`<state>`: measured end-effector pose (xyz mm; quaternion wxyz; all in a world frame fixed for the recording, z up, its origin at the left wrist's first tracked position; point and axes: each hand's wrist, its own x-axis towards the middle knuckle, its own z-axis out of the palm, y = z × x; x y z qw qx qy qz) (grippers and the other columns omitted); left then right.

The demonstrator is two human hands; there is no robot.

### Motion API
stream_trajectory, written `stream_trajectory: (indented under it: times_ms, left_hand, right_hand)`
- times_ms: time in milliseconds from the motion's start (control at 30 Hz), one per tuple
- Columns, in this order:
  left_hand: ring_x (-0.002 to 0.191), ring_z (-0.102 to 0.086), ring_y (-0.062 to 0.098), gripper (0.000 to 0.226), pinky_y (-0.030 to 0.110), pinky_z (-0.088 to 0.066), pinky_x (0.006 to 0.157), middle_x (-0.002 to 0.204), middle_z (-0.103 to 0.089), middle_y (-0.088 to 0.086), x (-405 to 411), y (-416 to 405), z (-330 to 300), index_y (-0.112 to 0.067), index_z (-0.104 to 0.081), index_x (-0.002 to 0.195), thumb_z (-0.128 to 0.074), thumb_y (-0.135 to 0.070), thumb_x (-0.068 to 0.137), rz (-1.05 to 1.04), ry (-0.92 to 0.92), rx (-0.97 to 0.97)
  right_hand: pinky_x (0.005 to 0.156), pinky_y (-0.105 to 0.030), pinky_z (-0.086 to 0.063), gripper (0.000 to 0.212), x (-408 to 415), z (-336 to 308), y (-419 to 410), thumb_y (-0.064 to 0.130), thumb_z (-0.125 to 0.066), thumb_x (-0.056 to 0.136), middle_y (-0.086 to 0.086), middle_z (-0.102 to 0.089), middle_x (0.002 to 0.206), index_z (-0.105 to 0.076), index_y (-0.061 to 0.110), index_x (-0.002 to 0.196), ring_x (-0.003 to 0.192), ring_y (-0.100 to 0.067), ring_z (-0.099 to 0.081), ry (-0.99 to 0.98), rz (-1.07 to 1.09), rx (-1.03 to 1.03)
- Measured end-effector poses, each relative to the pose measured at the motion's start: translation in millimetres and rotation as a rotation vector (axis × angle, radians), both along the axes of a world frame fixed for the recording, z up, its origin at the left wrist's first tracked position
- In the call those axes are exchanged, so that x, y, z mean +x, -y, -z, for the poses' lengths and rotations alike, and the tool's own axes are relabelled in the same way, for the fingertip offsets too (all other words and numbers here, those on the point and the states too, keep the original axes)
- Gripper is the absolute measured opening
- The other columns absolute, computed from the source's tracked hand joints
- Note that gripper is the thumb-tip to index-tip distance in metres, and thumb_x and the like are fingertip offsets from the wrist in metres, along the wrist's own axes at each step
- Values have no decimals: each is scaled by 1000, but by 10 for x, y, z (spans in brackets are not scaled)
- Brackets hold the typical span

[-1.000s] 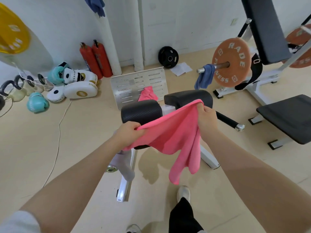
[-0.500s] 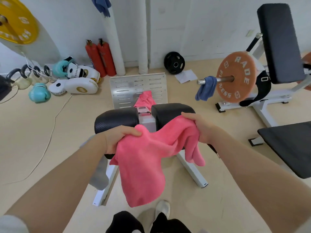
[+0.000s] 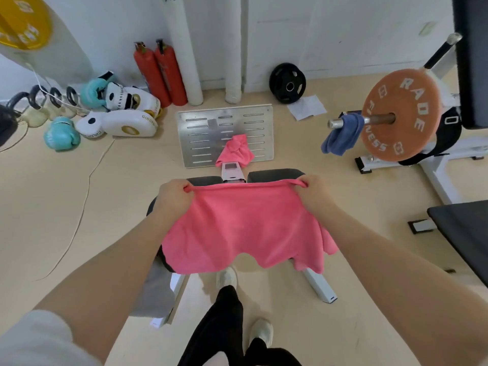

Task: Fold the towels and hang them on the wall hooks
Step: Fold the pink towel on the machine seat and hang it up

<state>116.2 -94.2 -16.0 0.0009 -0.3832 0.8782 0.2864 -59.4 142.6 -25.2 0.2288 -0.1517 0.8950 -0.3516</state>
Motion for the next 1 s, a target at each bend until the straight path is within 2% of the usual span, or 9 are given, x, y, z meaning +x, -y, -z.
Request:
stream_trajectory:
  times_ms: [233, 400, 467, 567, 633, 733, 833, 900, 1000]
  left_hand:
    - [98, -60, 33, 17, 36, -45, 80, 102, -67, 16, -426, 734, 179, -7, -70, 95, -58, -14, 86, 70, 57, -82]
    - [109, -51, 37, 30, 42, -43, 88, 117, -59, 17, -512, 924, 402, -10, -57, 119, -50, -13, 90, 6, 237, -156]
    - [116, -45, 37, 43, 43, -39, 92, 127, -51, 16, -565, 758, 441, -10, -48, 130, -48, -7, 88, 84, 283, -192]
    - [116, -46, 33, 41, 40, -40, 96, 125, -52, 14, -759, 288, 420, -8, -53, 125, -49, -2, 84, 371, 63, -36]
    - [113, -50, 26, 36, 30, -36, 101, 118, -55, 13, -923, -58, 334, -6, -60, 116, -49, 2, 83, 616, -59, 150]
    - [111, -51, 21, 31, 14, -29, 93, 117, -56, 11, -1118, -532, 239, -6, -61, 115, -47, 0, 88, 840, -64, 294]
    - [113, -50, 22, 33, 16, -31, 95, 124, -53, 10, -1206, -879, 277, -10, -57, 124, -46, -9, 92, 848, -27, 296]
    - [116, -47, 23, 36, 29, -37, 99, 128, -51, 6, -1216, -1029, 319, -20, -54, 129, -44, -17, 95, 807, 9, 203]
    - [120, -40, 22, 41, 34, -41, 96, 133, -45, -1, -1180, -1199, 332, -30, -43, 137, -39, -26, 97, 722, 113, 59]
  right_hand:
    - [60, -35, -31, 40, -387, 78, 509, 6, -48, 83, 5, -36, 52, -37, 25, 50, 57, -15, -36, -7, 49, -22]
    - [74, -40, -43, 16, -564, 181, 692, 17, -48, 85, -1, -55, 71, -51, 19, 70, 76, -25, -51, -18, 98, 150]
    - [73, -35, -42, 11, -563, 224, 704, 18, -47, 88, -4, -57, 80, -57, 14, 85, 80, -25, -51, 9, 99, 212]
    - [68, -29, -34, 16, -537, 273, 689, 20, -49, 90, -3, -56, 81, -61, 9, 91, 78, -22, -49, 26, 44, 208]
    - [66, -27, -32, 18, -529, 263, 658, 21, -51, 90, -3, -57, 79, -62, 7, 89, 76, -20, -49, 24, 5, 188]
    - [66, -27, -34, 17, -562, 222, 541, 20, -53, 89, -3, -61, 81, -65, 8, 91, 76, -18, -51, 50, -63, 192]
    - [71, -28, -41, 16, -597, 180, 308, 9, -53, 85, -4, -68, 90, -67, 11, 93, 81, -17, -55, 17, -117, 154]
    - [67, -18, -40, 21, -608, 133, 118, 2, -51, 82, -3, -68, 89, -67, 10, 94, 82, -15, -55, 8, -138, 73]
    - [64, -9, -37, 14, -635, 84, -132, 5, -57, 82, 1, -63, 84, -67, 10, 91, 79, -13, -53, 85, -193, 42]
